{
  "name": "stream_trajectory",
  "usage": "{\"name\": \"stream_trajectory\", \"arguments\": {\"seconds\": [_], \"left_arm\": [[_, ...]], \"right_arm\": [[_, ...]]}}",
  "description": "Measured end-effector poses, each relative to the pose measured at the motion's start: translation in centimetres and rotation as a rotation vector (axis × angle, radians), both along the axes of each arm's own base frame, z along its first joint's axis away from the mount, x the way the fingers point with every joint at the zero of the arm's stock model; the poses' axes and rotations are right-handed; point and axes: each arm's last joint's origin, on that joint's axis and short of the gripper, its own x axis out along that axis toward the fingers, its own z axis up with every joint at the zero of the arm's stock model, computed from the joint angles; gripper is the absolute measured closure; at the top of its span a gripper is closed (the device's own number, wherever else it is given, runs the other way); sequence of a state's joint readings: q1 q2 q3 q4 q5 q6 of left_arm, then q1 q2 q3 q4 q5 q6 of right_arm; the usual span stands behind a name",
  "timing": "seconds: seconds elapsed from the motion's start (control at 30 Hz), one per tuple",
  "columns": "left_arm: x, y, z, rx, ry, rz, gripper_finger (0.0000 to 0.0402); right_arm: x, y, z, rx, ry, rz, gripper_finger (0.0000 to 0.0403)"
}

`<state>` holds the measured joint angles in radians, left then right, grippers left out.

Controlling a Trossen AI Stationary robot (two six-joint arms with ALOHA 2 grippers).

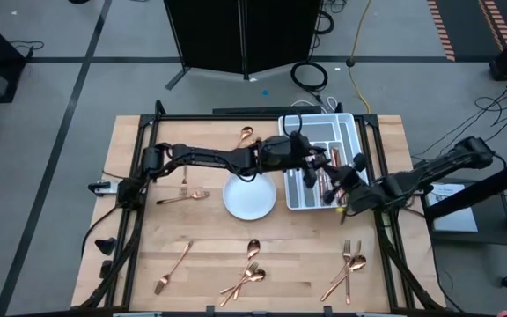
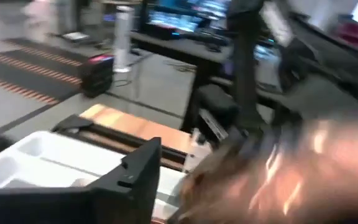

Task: Sort silverware
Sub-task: Put the spoon in the silverware tray

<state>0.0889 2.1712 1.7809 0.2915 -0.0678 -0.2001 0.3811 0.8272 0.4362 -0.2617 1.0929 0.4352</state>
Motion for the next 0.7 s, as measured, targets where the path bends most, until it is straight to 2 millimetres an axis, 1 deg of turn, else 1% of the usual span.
{"name": "stream_trajectory", "arguments": {"seconds": [0.13,0.27,0.37,0.5,0.7], "left_arm": [[0.0,0.3,0.1,0.062,-0.008,-0.139,0.0201],[-0.1,0.6,0.5,0.080,-0.045,-0.216,0.0199],[-0.1,0.6,1.1,0.121,-0.107,-0.265,0.0198],[-0.1,0.2,2.0,0.158,-0.203,-0.292,0.0198],[-0.1,0.5,2.1,0.161,-0.210,-0.273,0.0198]], "right_arm": [[-2.2,-0.6,1.7,0.124,-0.099,0.101,0.0401],[-4.3,-1.2,3.0,0.240,-0.193,0.234,0.0401],[-5.5,-1.5,3.4,0.309,-0.248,0.293,0.0401],[-6.3,-1.7,3.4,0.351,-0.310,0.352,0.0402],[-5.9,-1.4,3.0,0.362,-0.374,0.436,0.0402]]}}
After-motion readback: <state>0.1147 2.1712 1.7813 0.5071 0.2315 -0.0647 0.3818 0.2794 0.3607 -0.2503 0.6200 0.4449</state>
